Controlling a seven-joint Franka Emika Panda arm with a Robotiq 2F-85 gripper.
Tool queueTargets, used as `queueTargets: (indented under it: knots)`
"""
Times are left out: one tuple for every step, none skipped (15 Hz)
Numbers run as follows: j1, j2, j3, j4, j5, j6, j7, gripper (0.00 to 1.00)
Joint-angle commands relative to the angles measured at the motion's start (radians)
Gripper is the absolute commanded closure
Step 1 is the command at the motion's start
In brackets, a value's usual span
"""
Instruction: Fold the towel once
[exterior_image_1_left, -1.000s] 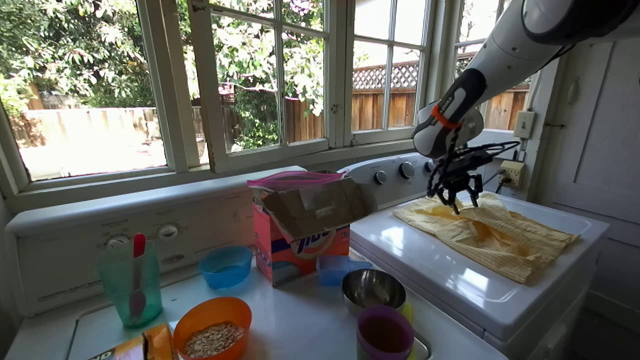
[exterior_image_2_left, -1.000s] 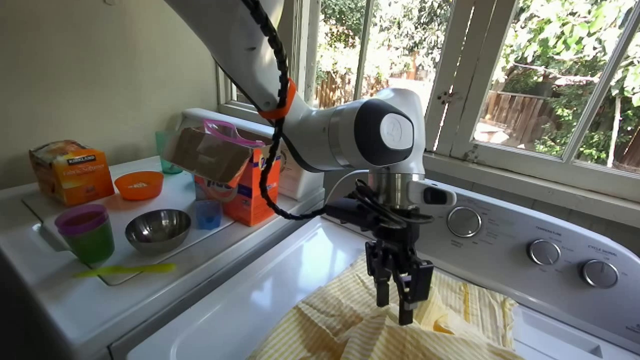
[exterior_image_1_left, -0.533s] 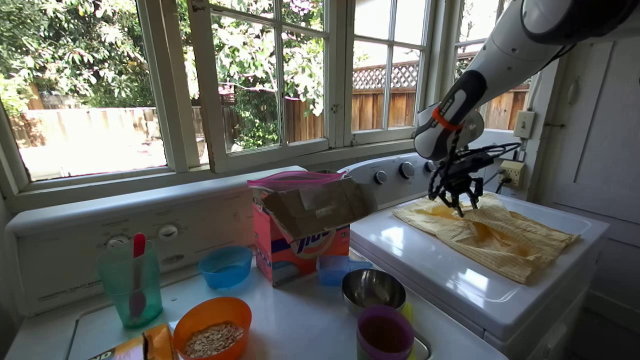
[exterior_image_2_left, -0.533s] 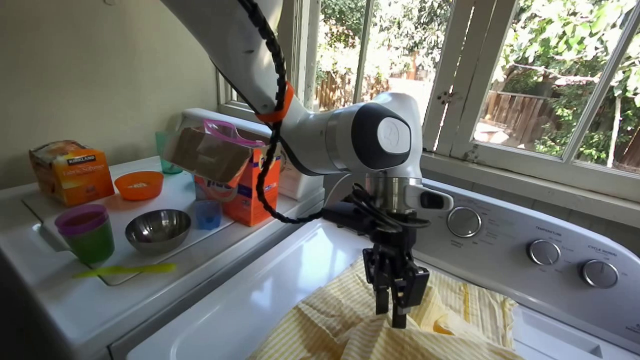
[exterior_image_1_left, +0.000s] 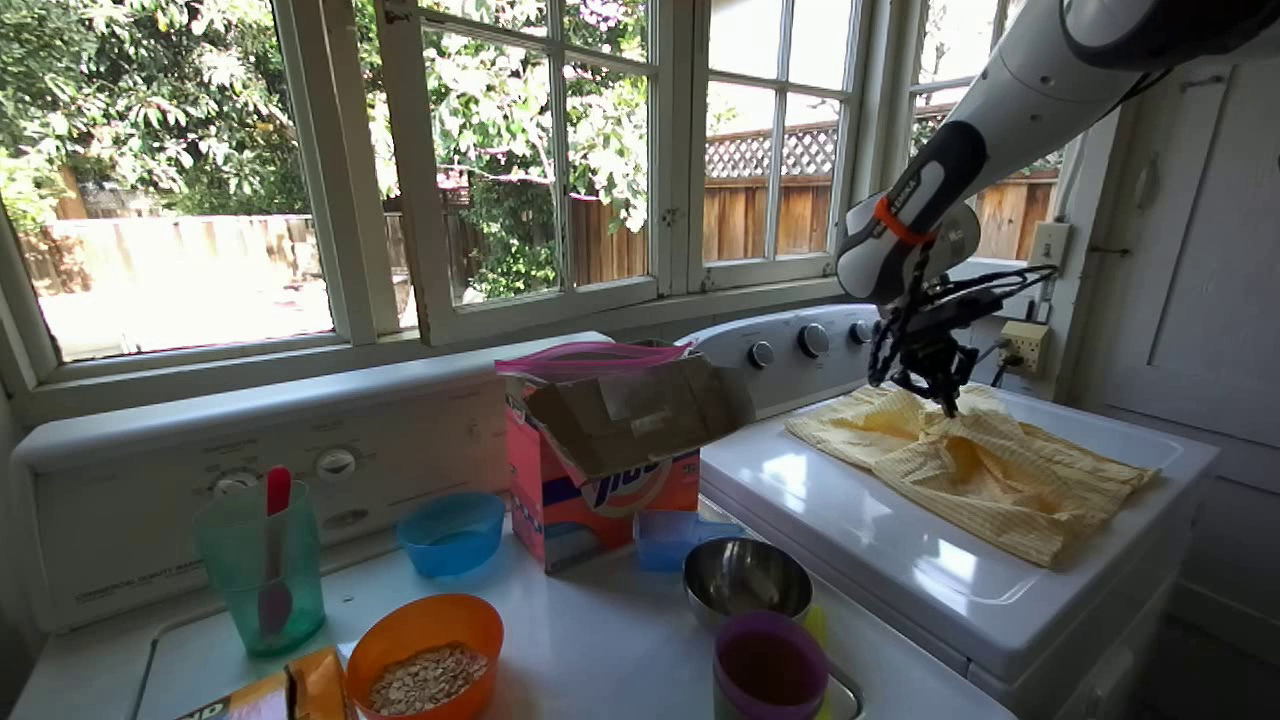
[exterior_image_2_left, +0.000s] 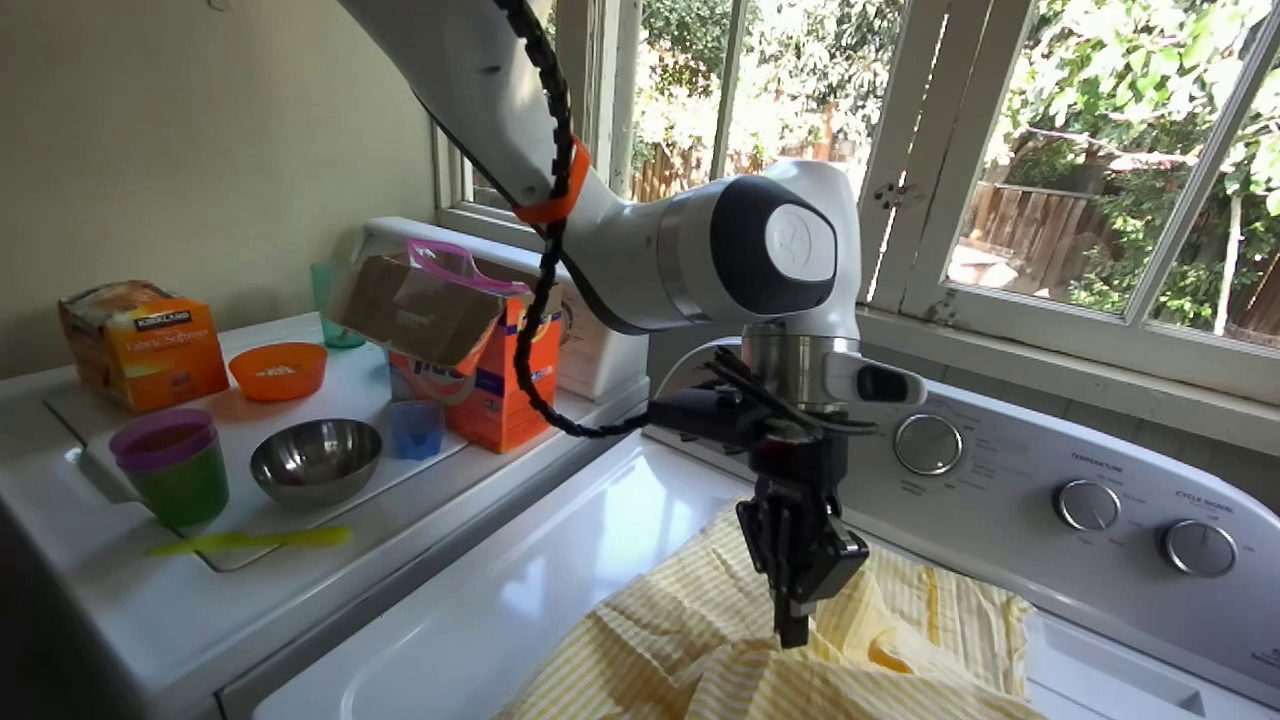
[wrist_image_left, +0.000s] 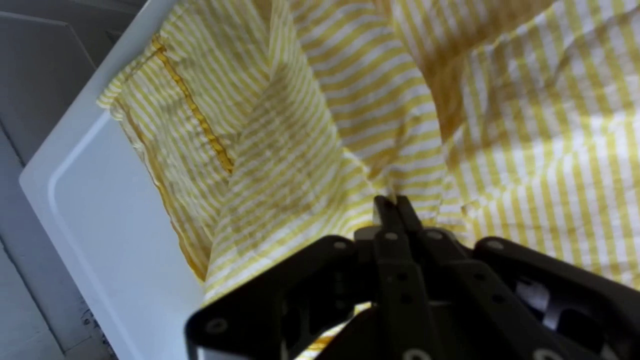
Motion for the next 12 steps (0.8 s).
queueTargets:
  knots:
    - [-0.011,-0.088,-0.013,-0.048,-0.027,-0.042,-0.033,1.00]
    - [-0.019,-0.101,-0.018,-0.049,-0.028,-0.038,-0.039,1.00]
    - [-0.032,-0.112,-0.023,-0.045,-0.022,-0.041,-0.047,1.00]
    - [-0.043,-0.117,-0.029,-0.039,-0.016,-0.050,-0.051,1.00]
    - [-0.056,-0.122,-0.036,-0.035,-0.010,-0.058,-0.049,1.00]
    - [-0.069,-0.123,-0.045,-0.033,-0.009,-0.068,-0.042,1.00]
    - [-0.082,-0.122,-0.052,-0.031,-0.007,-0.078,-0.039,1.00]
    - [-0.096,-0.118,-0.059,-0.032,-0.003,-0.089,-0.040,1.00]
    - [-0.110,-0.114,-0.064,-0.034,0.004,-0.099,-0.039,1.00]
    - [-0.123,-0.110,-0.069,-0.039,0.006,-0.109,-0.035,1.00]
    - [-0.135,-0.106,-0.072,-0.045,0.011,-0.114,-0.035,1.00]
    - [-0.145,-0.104,-0.075,-0.053,0.012,-0.113,-0.033,1.00]
